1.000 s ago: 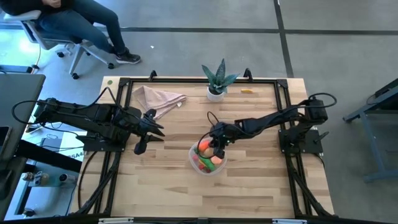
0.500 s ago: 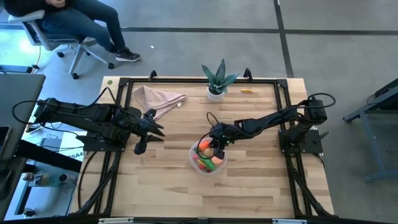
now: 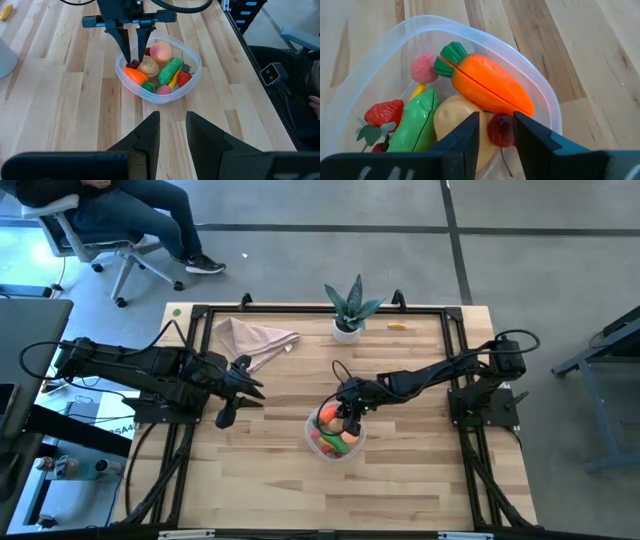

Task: Pick and placing Produce into tupperware
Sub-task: Put the corn into the transparent container

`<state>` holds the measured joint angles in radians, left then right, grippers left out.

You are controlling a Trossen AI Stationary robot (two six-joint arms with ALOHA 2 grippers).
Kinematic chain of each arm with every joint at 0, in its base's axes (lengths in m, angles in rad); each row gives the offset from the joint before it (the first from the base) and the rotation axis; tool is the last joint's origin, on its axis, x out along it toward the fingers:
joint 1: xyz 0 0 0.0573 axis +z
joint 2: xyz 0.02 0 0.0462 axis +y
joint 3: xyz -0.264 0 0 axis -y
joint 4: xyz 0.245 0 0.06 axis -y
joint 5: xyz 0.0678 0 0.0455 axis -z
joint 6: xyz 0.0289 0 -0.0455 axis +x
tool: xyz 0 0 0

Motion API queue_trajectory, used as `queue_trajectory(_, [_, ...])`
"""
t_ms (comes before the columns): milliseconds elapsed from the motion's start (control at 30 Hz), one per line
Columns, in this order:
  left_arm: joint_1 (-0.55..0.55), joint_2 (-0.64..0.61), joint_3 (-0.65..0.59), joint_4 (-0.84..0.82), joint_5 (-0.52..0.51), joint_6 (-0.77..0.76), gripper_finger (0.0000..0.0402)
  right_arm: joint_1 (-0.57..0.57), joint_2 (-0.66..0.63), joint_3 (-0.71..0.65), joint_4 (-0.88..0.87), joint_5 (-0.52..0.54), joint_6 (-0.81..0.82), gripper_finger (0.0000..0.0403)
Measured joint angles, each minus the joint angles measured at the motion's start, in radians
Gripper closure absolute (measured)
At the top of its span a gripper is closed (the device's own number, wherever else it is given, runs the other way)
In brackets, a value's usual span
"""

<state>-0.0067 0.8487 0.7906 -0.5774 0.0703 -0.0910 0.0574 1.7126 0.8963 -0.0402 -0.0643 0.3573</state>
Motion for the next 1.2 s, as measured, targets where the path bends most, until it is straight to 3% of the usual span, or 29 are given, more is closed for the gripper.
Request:
queue_trajectory(267, [0.0, 0.0, 0.0, 0.0, 0.0, 0.0, 0.0318, 0.0, 0.0, 0.012, -0.009, -0.041, -0.011, 0.0292])
queue_trajectory(533, [0.0, 0.0, 0.0, 0.0, 0.0, 0.0, 0.0318, 0.013, 0.0, 0.112, -0.067, -0.076, -0.062, 0.0292])
queue_trajectory(733, [0.0, 0.0, 0.0, 0.0, 0.0, 0.0, 0.0318, 0.037, 0.0, 0.228, -0.269, -0.067, -0.106, 0.0292])
queue_trajectory(1067, [0.0, 0.0, 0.0, 0.0, 0.0, 0.0, 0.0318, 0.067, -0.001, 0.429, -0.7, 0.052, -0.101, 0.0292])
queue_trajectory(1200, [0.0, 0.0, 0.0, 0.0, 0.0, 0.0, 0.0318, 0.079, -0.001, 0.48, -0.877, 0.146, -0.055, 0.0292])
